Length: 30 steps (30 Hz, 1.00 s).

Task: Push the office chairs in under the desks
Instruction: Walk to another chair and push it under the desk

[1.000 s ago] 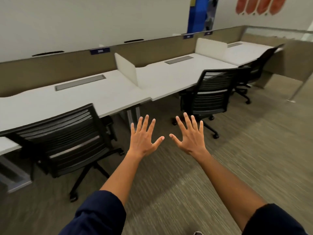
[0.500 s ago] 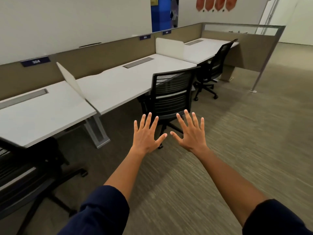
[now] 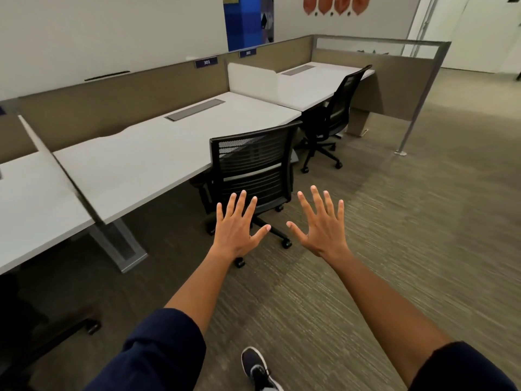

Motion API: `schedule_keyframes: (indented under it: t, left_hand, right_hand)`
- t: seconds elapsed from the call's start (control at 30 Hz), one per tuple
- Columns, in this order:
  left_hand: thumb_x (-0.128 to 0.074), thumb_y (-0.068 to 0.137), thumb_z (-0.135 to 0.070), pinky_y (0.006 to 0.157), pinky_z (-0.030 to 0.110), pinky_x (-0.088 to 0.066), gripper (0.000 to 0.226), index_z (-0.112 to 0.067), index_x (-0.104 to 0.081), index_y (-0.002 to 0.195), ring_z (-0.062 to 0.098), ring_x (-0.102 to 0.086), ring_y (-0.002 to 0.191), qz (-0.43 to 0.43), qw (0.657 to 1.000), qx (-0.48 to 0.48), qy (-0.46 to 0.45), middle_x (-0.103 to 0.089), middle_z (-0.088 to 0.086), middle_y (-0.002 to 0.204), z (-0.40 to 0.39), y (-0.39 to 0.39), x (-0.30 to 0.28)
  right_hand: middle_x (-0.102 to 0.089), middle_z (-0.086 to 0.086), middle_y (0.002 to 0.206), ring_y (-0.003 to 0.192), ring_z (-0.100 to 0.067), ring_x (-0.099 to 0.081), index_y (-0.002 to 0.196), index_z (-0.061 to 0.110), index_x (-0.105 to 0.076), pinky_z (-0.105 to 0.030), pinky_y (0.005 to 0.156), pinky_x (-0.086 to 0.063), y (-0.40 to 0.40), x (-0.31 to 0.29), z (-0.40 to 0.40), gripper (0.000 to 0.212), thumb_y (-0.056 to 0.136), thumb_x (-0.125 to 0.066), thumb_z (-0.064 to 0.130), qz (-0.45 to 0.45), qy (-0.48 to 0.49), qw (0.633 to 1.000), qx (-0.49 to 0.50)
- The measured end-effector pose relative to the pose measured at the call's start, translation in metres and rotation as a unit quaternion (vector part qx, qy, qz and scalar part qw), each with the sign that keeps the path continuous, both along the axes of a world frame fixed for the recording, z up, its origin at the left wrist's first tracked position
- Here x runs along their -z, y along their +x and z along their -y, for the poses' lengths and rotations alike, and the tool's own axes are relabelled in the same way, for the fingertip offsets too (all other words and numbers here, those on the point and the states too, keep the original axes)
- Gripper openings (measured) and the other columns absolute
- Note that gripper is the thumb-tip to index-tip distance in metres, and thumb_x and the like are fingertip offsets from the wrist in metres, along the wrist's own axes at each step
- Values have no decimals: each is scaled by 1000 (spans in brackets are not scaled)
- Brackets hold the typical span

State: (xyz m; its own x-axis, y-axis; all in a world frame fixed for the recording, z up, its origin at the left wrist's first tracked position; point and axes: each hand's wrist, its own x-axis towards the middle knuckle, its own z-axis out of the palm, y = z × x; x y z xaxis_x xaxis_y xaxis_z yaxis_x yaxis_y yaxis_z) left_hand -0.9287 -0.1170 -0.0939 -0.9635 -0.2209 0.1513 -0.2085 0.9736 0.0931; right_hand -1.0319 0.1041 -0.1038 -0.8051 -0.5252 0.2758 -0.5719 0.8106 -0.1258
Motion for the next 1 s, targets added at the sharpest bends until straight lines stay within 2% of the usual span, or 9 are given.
schedule_keyframes:
  t: [0.17, 0.37, 0.6, 0.87, 1.0]
  left_hand:
    - [-9, 85, -81, 124, 59, 2, 95, -26, 0, 162, 29, 12, 156, -4, 1000, 4, 7, 8, 7, 171, 32, -97, 12]
    - [-17, 90, -79, 124, 59, 3, 91, -26, -1, 162, 29, 12, 156, -17, 1000, -12, 22, 8, 6, 171, 88, -213, 8]
    - [-19, 90, -79, 123, 59, 6, 91, -26, 2, 162, 28, 16, 156, -14, 999, -37, 12, 13, 5, 170, 141, -301, -9]
    - [-5, 83, -85, 124, 57, 7, 97, -29, 4, 161, 27, 18, 155, 2, 991, -130, -12, 16, 4, 169, 199, -382, -5]
    - [-15, 88, -81, 124, 58, 5, 92, -28, 3, 162, 27, 16, 156, 12, 980, -197, 5, 13, 5, 170, 221, -412, -5]
  right_hand:
    - [-2, -6, 170, 155, -35, -5, 159, 35, -4, -65, 122, -6, -94, 2, 26, 87, 87, -13, 82, -4, 5, 1000, 8]
    - [-2, -7, 170, 155, -35, -5, 159, 35, -3, -65, 122, -5, -208, -14, 80, 87, 87, -14, 82, -16, 18, 1000, -12]
    - [0, -5, 170, 156, -34, -4, 159, 37, 1, -63, 123, -4, -306, -23, 143, 86, 88, -18, 81, -17, 0, 999, -44]
    - [5, -4, 170, 156, -33, 1, 159, 36, 1, -63, 122, -1, -428, -14, 215, 87, 87, -16, 81, 3, 23, 993, -118]
    - [1, -5, 170, 156, -34, -5, 159, 36, -3, -61, 123, -4, -483, -9, 241, 87, 86, -9, 83, 25, 50, 984, -170]
